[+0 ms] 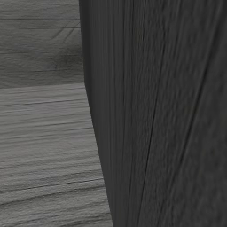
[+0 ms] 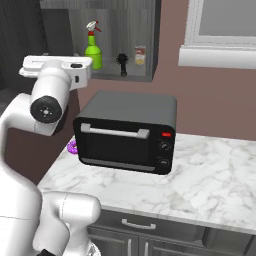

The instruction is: Pick the dish brush and spray from the cabinet and place them on the counter.

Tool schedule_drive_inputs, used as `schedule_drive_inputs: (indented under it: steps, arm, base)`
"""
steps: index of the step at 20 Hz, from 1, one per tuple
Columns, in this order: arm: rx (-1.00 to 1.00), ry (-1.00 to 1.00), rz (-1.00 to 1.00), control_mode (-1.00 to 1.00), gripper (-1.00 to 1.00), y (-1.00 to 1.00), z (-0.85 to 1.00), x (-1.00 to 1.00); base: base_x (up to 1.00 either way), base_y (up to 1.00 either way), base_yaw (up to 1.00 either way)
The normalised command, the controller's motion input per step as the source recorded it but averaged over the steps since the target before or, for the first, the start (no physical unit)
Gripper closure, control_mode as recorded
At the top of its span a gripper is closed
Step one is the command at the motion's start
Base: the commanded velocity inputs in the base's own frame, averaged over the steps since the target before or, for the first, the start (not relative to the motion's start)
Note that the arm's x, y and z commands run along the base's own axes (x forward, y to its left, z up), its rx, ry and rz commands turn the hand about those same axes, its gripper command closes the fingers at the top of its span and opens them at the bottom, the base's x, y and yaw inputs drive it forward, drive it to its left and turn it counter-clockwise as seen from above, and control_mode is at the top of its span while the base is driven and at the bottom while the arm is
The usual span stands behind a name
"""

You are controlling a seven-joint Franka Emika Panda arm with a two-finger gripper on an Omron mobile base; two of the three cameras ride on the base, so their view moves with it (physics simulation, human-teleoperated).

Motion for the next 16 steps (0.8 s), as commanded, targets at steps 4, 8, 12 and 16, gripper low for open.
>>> schedule_drive_inputs:
  steps: [4,8,12,16]
  arm:
    - [0.0,0.05,-0.02,-1.0,-1.0,-0.03,0.0,0.11]
    - [0.0,0.02,0.0,-1.0,-1.0,0.01,0.0,0.24]
    - [0.0,0.0,0.0,-1.0,-1.0,0.08,0.0,0.29]
    - [-0.05,0.0,-0.01,-1.0,-1.0,0.03,0.0,0.22]
  base:
    - [0.0,0.0,0.0]
    - [0.0,0.0,0.0]
    - [0.0,0.0,0.0]
    - [0.0,0.0,0.0]
